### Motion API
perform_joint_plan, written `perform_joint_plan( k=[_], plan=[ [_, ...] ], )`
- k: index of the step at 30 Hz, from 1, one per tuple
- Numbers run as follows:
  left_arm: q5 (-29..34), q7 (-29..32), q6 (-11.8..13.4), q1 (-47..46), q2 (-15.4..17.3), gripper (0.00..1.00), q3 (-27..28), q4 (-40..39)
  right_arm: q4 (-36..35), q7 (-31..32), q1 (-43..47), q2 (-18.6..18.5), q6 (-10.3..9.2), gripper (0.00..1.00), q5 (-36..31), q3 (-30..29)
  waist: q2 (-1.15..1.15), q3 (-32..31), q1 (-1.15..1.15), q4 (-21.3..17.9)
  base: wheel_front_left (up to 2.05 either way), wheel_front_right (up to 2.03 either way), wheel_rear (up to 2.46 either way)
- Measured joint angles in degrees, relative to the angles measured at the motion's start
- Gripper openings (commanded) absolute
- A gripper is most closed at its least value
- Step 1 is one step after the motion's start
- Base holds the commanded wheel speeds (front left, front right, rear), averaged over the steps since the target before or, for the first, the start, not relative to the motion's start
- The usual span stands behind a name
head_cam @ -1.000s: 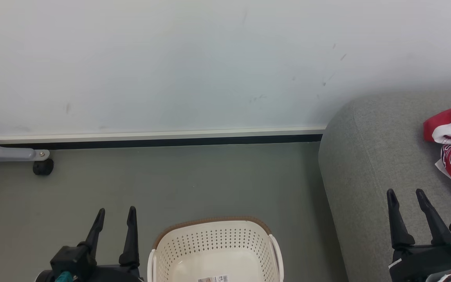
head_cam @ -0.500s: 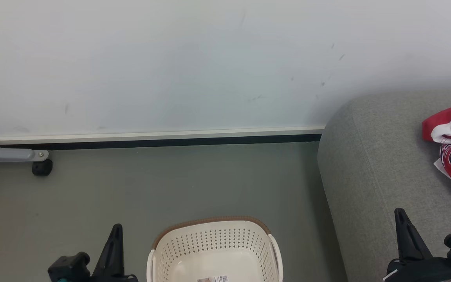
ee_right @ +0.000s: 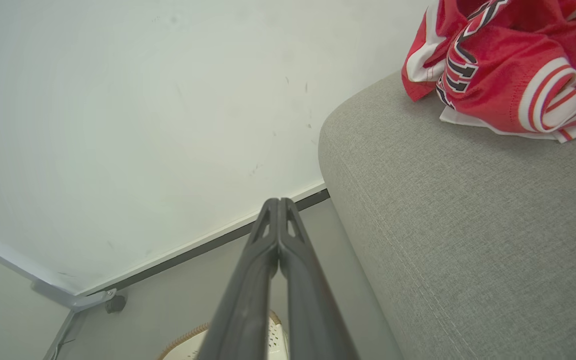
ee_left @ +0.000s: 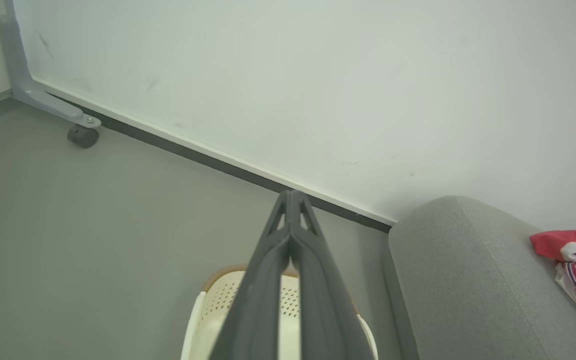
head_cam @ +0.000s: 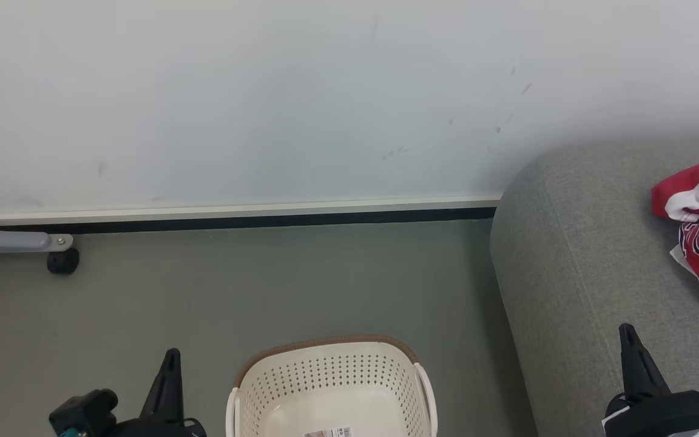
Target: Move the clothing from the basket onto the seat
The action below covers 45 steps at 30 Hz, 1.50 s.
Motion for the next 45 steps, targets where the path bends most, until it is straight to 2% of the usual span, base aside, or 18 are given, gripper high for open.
perform_joint_plan(
  k=[45],
  plan=[
    [-28.0, 8.9, -5.7, -1.5, -3.2, 0.00, 9.1, 1.0, 2.5, 8.7, -1.5, 7.2, 5.08, 0.00, 25.8, -10.7, 0.00, 0.0, 0.00, -0.8, 0.00, 0.00, 0.00]
  ],
)
